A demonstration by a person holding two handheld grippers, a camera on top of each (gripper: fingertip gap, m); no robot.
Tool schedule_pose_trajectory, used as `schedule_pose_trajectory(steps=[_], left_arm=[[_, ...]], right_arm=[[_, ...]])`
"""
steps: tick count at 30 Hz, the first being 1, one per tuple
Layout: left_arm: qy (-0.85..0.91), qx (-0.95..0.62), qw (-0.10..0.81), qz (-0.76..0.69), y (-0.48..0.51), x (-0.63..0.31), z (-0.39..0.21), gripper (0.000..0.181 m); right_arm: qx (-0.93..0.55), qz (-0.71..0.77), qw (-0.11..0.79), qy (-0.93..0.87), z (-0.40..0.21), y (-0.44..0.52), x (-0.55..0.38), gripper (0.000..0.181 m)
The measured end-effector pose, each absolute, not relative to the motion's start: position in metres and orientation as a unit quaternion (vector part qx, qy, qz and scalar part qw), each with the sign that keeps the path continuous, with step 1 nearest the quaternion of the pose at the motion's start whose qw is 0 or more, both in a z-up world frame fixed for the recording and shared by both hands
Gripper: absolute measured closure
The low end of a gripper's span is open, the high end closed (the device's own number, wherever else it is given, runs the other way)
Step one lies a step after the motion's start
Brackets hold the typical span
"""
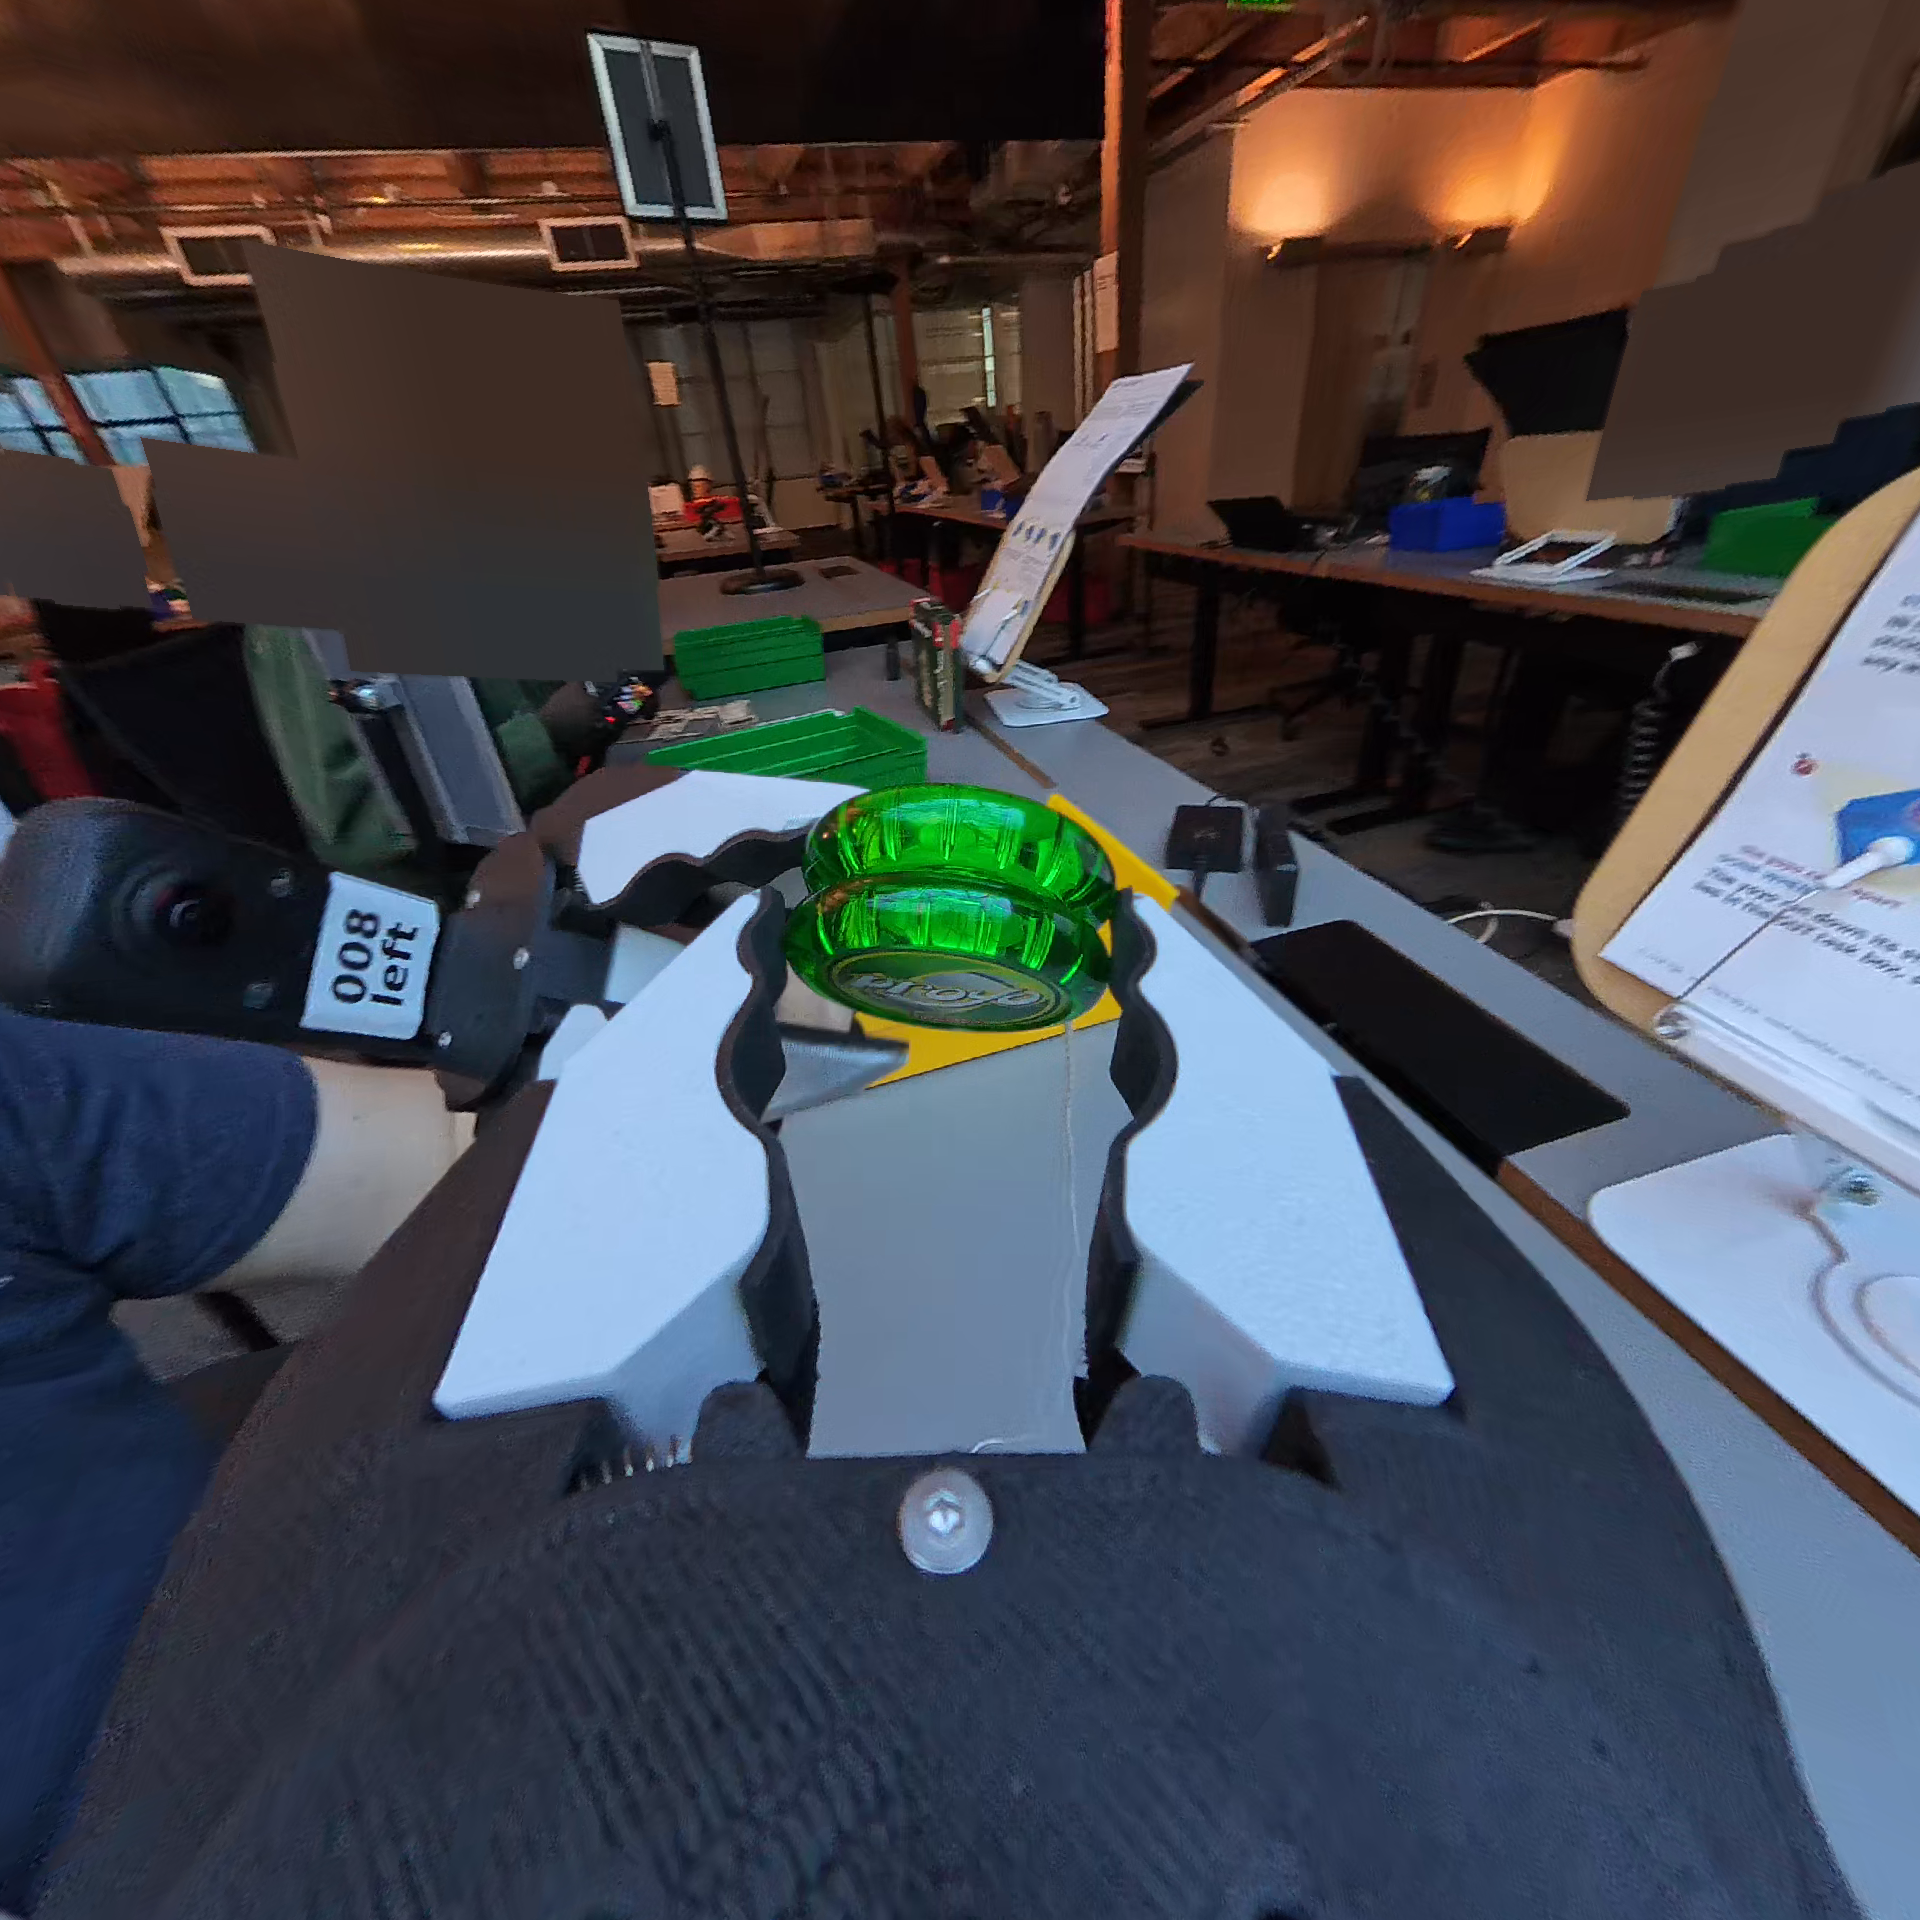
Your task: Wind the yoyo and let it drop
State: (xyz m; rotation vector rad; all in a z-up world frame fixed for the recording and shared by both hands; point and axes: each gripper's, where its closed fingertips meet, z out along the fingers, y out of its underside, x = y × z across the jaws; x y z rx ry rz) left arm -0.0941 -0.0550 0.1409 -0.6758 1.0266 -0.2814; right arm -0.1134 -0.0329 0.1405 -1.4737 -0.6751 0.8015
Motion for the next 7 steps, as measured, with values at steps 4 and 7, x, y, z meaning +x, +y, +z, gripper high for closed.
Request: schedule_pose_trajectory(steps=[4, 7], left_arm=[[0.525, -0.298, 0.786, -0.132, -0.066, -0.087, 0.132, 0.139], [0.552, -0.295, 0.765, -0.155, -0.074, -0.083, 0.127, 0.134]], right_arm=[[-0.644, 0.41, 0.566, -0.31, 0.135, -0.042, -0.109, 0.12], [-0.645, 0.448, 0.531, -0.318, 0.129, -0.046, -0.105, 0.12]])
